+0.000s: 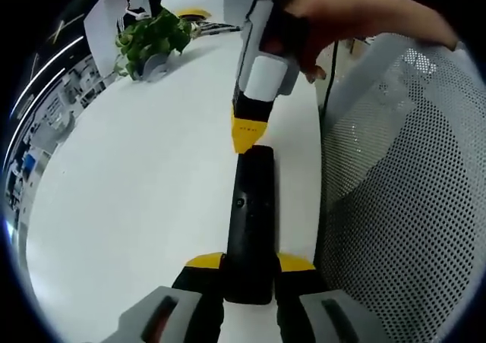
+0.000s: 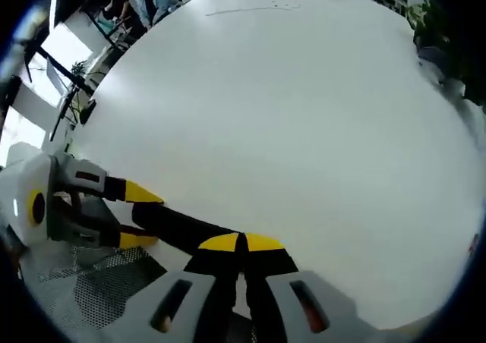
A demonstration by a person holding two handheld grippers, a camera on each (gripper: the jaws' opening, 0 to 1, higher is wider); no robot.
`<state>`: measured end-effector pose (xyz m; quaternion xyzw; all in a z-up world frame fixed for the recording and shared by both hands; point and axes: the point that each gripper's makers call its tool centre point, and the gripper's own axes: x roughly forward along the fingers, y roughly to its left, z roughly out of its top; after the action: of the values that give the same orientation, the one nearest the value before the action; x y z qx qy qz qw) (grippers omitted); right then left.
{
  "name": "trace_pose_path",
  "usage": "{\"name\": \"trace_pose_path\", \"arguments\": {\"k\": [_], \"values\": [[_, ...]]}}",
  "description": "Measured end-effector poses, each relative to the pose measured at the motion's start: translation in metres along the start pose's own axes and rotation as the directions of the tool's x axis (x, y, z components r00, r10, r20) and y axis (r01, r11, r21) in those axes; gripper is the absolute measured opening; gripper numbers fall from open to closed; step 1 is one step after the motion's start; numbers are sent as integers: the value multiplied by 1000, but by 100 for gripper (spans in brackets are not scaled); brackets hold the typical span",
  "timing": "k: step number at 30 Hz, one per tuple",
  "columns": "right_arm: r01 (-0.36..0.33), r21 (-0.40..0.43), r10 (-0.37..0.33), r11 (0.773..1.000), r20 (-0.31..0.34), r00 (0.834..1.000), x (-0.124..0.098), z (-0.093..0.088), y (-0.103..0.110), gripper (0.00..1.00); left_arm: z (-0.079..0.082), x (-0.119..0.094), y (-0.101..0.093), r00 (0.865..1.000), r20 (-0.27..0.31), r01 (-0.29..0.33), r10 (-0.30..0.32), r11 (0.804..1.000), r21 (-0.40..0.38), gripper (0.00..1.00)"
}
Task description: Press the specified remote control buttons in sequence, fully releasing each button before pressing the next.
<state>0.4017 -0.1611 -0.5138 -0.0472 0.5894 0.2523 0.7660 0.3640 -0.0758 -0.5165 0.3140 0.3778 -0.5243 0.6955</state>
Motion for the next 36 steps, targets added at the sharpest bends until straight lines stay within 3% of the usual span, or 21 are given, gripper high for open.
{"name": "trace_pose_path", "arguments": {"k": [8, 20, 25, 36], "values": [[1, -6, -1, 1000, 1, 1000, -3, -2, 0, 0, 0, 1, 2, 1000, -3, -5, 5, 999, -40, 25], [-16, 28, 18, 999, -76, 997, -4, -16, 2, 0, 1, 1, 2, 1000, 7, -12, 13, 999, -30, 25], [-101, 81, 108, 992, -92, 990, -5, -17, 19, 0, 1, 1, 2, 1000, 11, -14, 14, 1000, -24, 25], [-147, 140, 167, 979, -140, 976, -5, -22, 29, 0, 2, 1, 2, 1000, 12, -15, 15, 1000, -27, 25]]}}
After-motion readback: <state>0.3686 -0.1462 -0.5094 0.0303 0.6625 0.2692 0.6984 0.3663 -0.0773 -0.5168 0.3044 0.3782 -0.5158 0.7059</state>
